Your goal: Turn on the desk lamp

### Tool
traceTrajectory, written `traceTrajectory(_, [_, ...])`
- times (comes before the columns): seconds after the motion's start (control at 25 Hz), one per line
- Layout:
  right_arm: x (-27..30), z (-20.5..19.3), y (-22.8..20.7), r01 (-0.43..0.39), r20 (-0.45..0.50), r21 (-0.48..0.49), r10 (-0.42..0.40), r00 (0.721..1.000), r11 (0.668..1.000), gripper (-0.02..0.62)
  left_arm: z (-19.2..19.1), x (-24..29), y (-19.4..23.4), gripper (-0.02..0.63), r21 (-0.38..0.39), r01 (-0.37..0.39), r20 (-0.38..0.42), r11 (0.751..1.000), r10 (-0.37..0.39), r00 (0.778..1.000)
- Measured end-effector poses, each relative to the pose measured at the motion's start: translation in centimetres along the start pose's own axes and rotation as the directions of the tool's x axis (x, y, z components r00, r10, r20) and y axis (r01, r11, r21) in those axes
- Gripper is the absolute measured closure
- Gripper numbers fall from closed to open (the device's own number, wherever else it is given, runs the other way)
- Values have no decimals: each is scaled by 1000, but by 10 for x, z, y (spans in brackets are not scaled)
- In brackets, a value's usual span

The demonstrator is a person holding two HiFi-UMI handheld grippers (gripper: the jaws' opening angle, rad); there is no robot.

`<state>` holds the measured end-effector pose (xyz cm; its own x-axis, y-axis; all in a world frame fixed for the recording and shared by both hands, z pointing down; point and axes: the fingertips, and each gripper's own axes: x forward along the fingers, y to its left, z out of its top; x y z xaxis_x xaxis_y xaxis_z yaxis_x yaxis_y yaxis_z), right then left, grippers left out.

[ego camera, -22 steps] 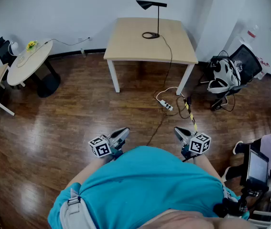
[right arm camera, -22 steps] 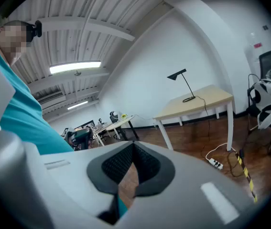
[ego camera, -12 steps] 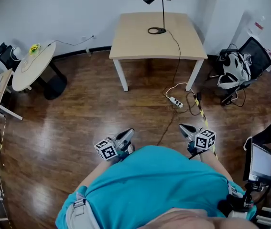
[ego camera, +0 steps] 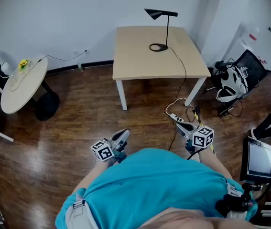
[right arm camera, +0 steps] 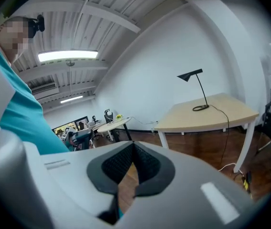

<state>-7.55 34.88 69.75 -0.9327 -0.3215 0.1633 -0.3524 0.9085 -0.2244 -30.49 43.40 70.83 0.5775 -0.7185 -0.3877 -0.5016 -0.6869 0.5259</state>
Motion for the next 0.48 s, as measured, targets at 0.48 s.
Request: traceTrajectory(0.48, [194, 81, -91, 52, -73, 65, -47, 996, 997, 594, 125, 19, 206, 603, -150, -99, -46, 984, 93, 995])
